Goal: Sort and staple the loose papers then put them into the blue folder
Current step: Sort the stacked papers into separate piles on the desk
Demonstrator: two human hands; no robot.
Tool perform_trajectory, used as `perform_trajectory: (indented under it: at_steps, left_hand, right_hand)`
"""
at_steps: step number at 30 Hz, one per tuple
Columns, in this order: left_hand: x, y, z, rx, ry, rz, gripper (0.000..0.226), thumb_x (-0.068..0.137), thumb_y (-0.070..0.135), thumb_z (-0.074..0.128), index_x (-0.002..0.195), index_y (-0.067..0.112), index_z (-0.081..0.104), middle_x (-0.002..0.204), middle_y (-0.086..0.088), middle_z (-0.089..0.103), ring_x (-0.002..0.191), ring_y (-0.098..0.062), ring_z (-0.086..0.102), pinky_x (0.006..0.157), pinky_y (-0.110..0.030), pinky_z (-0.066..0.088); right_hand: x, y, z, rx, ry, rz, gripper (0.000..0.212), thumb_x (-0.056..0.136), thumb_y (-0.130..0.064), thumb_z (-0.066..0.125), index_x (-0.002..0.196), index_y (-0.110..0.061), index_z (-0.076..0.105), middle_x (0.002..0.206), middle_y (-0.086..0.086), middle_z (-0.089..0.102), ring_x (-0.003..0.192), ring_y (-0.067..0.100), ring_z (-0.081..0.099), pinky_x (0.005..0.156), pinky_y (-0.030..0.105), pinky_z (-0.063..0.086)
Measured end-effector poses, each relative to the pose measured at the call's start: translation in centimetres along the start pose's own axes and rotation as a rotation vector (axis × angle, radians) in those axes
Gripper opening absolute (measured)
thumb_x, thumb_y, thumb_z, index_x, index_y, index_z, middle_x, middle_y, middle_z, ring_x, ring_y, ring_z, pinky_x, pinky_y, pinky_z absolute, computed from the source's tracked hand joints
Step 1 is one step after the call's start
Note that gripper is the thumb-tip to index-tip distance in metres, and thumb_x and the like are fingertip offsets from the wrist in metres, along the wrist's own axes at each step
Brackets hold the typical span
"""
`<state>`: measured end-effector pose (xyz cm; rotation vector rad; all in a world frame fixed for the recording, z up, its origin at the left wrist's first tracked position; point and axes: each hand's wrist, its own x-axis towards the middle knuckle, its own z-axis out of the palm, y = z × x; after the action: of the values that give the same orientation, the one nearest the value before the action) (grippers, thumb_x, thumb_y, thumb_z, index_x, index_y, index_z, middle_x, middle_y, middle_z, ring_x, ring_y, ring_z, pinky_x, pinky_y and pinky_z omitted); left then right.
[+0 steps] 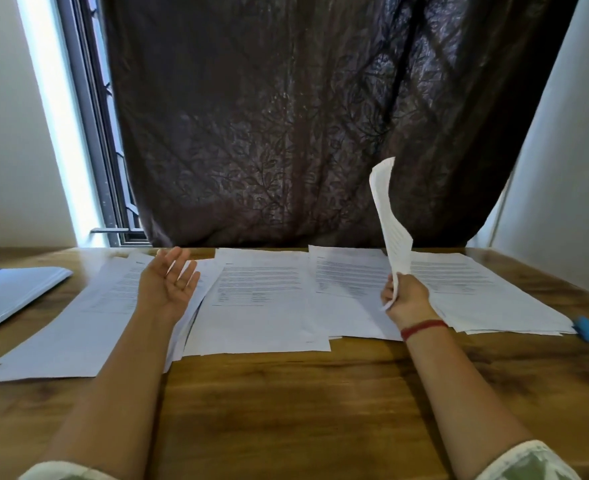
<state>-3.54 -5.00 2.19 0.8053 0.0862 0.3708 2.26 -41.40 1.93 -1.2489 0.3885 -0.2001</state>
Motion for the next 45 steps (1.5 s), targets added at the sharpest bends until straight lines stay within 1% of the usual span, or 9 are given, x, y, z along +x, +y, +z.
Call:
perform_trajectory:
  at_steps: [3, 9, 16, 23, 26, 30, 35, 39, 45]
  left_hand:
    - [0.8, -0.1, -0.9, 0.013, -0.007, -0.032, 0.053, 0.105, 0.047, 0.015, 0.150, 0.024, 0.031, 0.156, 0.001, 0.033, 0.144, -0.025, 0.030, 0.119, -0.043, 0.019]
    - [0.9, -0.2, -1.1, -0.122, -0.024, -0.056, 0.056, 0.105, 0.047, 0.013, 0.152, 0.022, 0.027, 0.158, 0.000, 0.029, 0.146, -0.025, 0.027, 0.121, -0.042, 0.016]
    - [0.3, 1.1, -1.5, -0.339, 0.034, -0.015, 0.058, 0.104, 0.047, 0.018, 0.151, 0.014, 0.029, 0.158, -0.004, 0.030, 0.145, -0.028, 0.028, 0.120, -0.042, 0.018]
    - [0.0, 3.8, -3.9, -0.708, 0.246, 0.152, 0.053, 0.102, 0.046, 0.031, 0.138, 0.011, 0.048, 0.146, -0.009, 0.049, 0.136, -0.030, 0.044, 0.113, -0.040, 0.034]
    - [-0.3, 4.9, -4.4, -0.792, 0.275, 0.225, 0.053, 0.103, 0.045, 0.031, 0.139, 0.010, 0.048, 0.143, -0.009, 0.051, 0.134, -0.030, 0.046, 0.113, -0.040, 0.036]
    - [-0.5, 5.5, -4.9, -0.566, 0.240, 0.231, 0.055, 0.103, 0.046, 0.028, 0.145, 0.012, 0.040, 0.147, -0.006, 0.046, 0.135, -0.027, 0.044, 0.115, -0.039, 0.032]
    - [-0.6, 8.6, -7.8, -0.080, 0.232, 0.100, 0.043, 0.105, 0.040, 0.028, 0.131, 0.014, 0.050, 0.137, -0.003, 0.052, 0.131, -0.025, 0.047, 0.110, -0.036, 0.034]
    - [-0.3, 11.1, -11.9, 0.221, 0.245, -0.004, 0.041, 0.103, 0.037, 0.040, 0.132, 0.011, 0.052, 0.133, -0.007, 0.058, 0.120, -0.026, 0.056, 0.105, -0.037, 0.042]
    - [1.3, 12.6, -14.0, 0.573, 0.458, 0.010, 0.023, 0.093, 0.033, 0.059, 0.095, 0.011, 0.065, 0.114, -0.014, 0.069, 0.106, -0.032, 0.064, 0.102, -0.043, 0.048]
  right_hand:
    - [-1.6, 0.1, 1.5, -0.001, -0.042, 0.028, 0.015, 0.097, -0.009, 0.046, 0.084, -0.008, 0.052, 0.072, 0.007, 0.045, 0.057, 0.015, 0.039, 0.032, 0.015, 0.033]
    - [-3.1, 0.3, 2.9, -0.278, -0.050, -0.196, 0.015, 0.097, -0.015, 0.049, 0.100, -0.009, 0.062, 0.104, 0.016, 0.063, 0.095, 0.033, 0.059, 0.082, 0.040, 0.052]
    - [-2.4, 0.6, 2.1, -0.074, -0.144, -0.083, 0.024, 0.099, -0.004, 0.041, 0.078, -0.010, 0.049, 0.068, 0.004, 0.040, 0.055, 0.013, 0.036, 0.032, 0.016, 0.033]
    - [-3.1, 2.1, 3.4, -0.123, -0.189, -0.092, 0.026, 0.097, -0.003, 0.040, 0.075, -0.016, 0.046, 0.071, 0.004, 0.038, 0.057, 0.013, 0.034, 0.032, 0.015, 0.034]
    - [-4.1, 2.3, 4.4, -0.244, -0.164, -0.147, 0.023, 0.098, -0.008, 0.042, 0.076, -0.015, 0.048, 0.079, 0.013, 0.048, 0.065, 0.022, 0.044, 0.051, 0.026, 0.045]
    - [-6.4, 3.3, 7.4, -0.399, -0.122, -0.268, 0.015, 0.097, -0.015, 0.045, 0.095, -0.011, 0.059, 0.103, 0.015, 0.061, 0.094, 0.032, 0.058, 0.087, 0.046, 0.051]
    - [-10.8, 6.3, 15.9, -0.457, -0.309, -0.252, 0.024, 0.099, -0.011, 0.043, 0.121, -0.012, 0.053, 0.114, 0.007, 0.058, 0.100, 0.024, 0.056, 0.087, 0.036, 0.051]
    - [-14.5, 8.4, 21.2, -0.510, -0.385, -0.307, 0.019, 0.101, -0.011, 0.040, 0.119, -0.015, 0.046, 0.109, 0.002, 0.053, 0.095, 0.017, 0.052, 0.075, 0.022, 0.045]
    - [-16.3, 11.4, 23.0, -0.618, -0.468, -0.395, 0.020, 0.099, -0.007, 0.043, 0.117, -0.018, 0.043, 0.116, 0.003, 0.057, 0.087, 0.010, 0.052, 0.067, 0.016, 0.044]
